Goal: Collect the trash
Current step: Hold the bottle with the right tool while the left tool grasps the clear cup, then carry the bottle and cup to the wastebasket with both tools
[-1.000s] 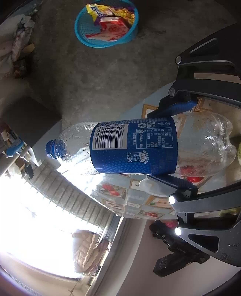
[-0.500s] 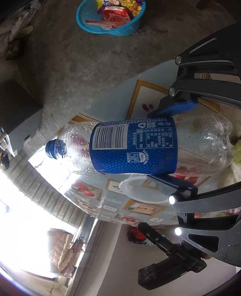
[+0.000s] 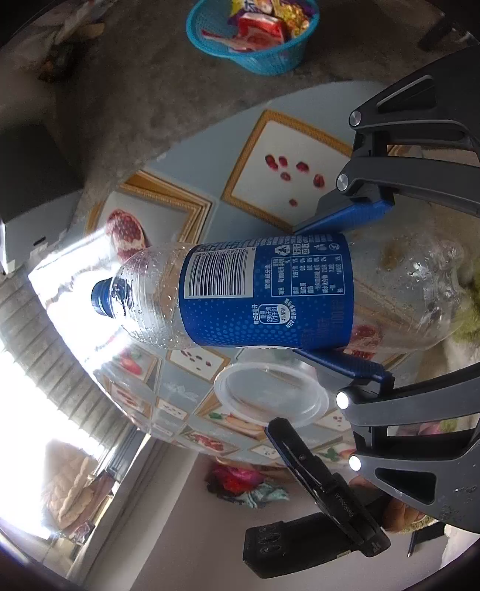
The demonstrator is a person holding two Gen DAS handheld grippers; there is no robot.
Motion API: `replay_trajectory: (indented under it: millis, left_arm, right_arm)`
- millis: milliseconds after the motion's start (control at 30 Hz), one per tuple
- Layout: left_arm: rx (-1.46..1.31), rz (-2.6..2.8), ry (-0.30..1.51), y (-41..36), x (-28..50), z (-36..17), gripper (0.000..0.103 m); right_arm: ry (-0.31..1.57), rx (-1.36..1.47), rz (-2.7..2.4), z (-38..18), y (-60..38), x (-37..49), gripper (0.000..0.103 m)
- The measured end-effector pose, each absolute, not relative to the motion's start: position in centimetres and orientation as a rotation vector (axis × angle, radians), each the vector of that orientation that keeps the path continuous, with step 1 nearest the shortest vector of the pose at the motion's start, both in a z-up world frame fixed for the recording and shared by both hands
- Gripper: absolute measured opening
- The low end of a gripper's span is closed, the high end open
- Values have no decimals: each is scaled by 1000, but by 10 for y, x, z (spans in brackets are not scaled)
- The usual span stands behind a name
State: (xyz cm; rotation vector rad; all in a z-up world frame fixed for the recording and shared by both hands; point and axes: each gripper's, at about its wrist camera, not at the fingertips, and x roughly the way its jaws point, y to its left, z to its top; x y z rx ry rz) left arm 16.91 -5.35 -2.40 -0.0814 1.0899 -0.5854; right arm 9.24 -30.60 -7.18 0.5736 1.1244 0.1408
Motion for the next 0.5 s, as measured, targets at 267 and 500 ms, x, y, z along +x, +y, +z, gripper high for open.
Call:
replay_trajectory:
  millis: [267,500]
  left_arm:
    - [10,-583,1093,-79,170,-33,33]
    - [101,-548,1075,-89,168,-37,17]
  right_arm:
    - [1134,469,42,-68,-298,81,57]
    - [1139,432,1,-68,-300,83,58]
